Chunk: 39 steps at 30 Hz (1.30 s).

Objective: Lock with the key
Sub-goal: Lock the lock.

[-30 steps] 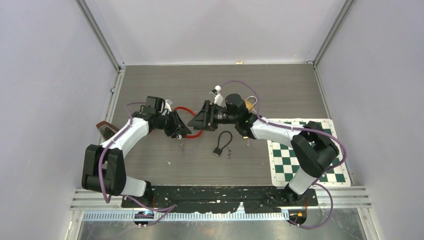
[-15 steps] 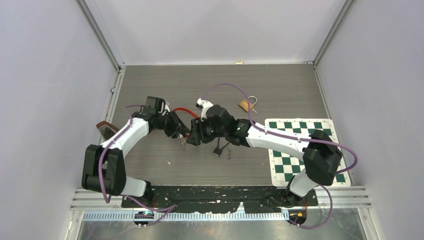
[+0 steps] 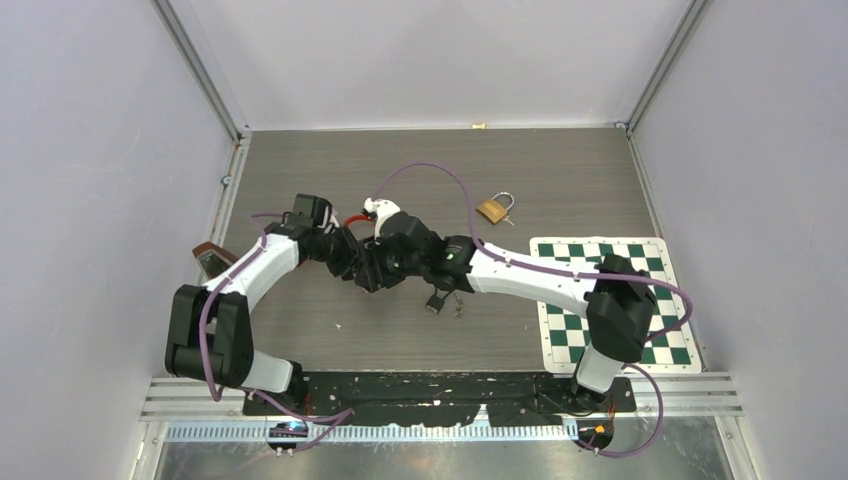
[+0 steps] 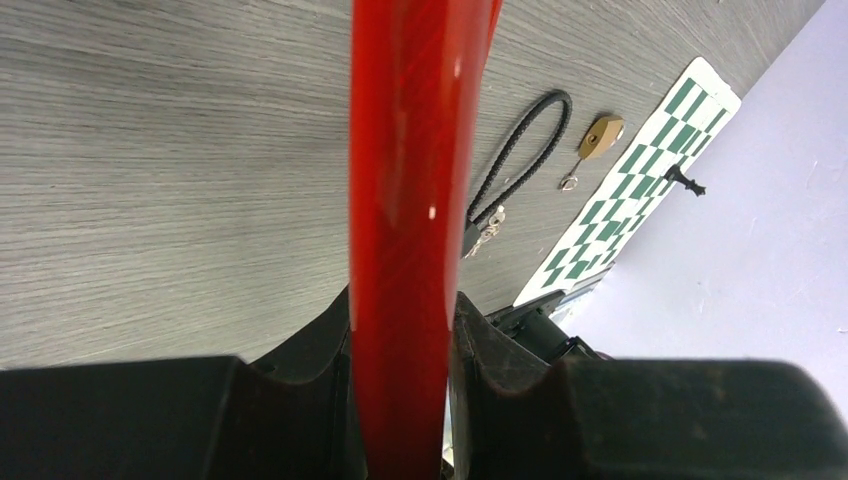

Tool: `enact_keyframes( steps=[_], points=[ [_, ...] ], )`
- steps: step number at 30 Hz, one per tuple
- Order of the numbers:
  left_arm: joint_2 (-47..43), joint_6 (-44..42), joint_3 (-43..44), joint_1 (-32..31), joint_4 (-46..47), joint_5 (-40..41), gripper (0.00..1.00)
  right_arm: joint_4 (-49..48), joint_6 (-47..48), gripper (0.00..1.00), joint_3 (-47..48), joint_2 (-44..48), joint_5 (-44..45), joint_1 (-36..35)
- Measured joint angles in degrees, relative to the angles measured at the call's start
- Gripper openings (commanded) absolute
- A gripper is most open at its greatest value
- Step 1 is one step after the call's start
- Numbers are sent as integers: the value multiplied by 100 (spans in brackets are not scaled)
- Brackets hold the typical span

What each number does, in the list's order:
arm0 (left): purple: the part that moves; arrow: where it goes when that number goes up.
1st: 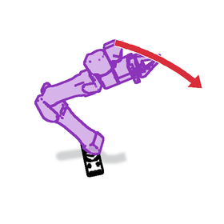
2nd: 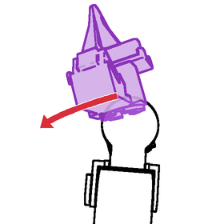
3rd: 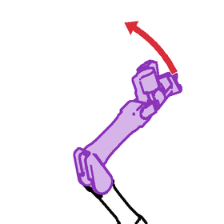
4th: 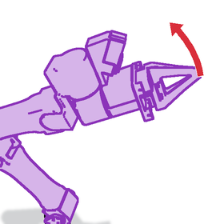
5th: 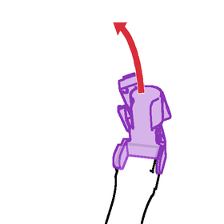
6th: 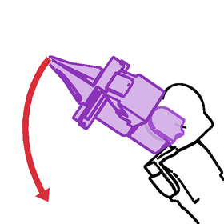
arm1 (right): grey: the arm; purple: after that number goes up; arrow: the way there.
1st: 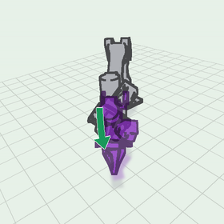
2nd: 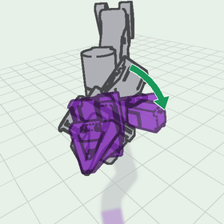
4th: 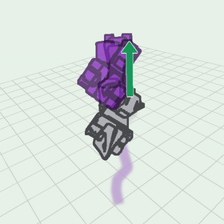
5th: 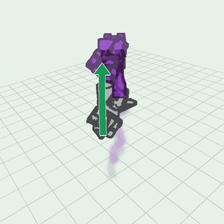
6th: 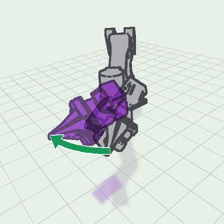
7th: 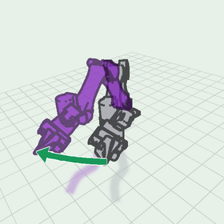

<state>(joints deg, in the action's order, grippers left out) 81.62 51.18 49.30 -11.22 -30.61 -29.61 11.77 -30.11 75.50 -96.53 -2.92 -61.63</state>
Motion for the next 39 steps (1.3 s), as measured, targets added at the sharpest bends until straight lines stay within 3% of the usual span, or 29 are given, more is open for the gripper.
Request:
enact_keyframes(
  steps=[4, 15, 17, 20, 24, 29, 33, 39],
  points=[
    [26, 28, 17, 0, -57, 9, 0, 192, -13, 46, 149, -214, 295, -57],
    [114, 76, 39, 4, -164, 92, 0, 431, 11, 22, 291, -498, 369, -144],
    [116, 81, 39, 4, -181, 114, 0, 472, 28, 23, 361, -540, 363, -162],
    [116, 98, 39, 4, -203, 142, 0, 560, 63, 34, 485, -623, 341, -179],
    [116, 120, 48, 4, -229, 157, 0, 713, 131, 38, 599, -702, 269, -208],
    [116, 149, 120, 7, -249, 160, 0, 828, 170, 25, 695, -787, 214, -247],
    [125, 142, 136, 4, -280, 181, 0, 896, 234, 7, 704, -800, 240, -249],
    [203, 142, 170, 4, -297, 190, 0, 946, 693, 5, 745, -800, 623, -352]
  ],
)
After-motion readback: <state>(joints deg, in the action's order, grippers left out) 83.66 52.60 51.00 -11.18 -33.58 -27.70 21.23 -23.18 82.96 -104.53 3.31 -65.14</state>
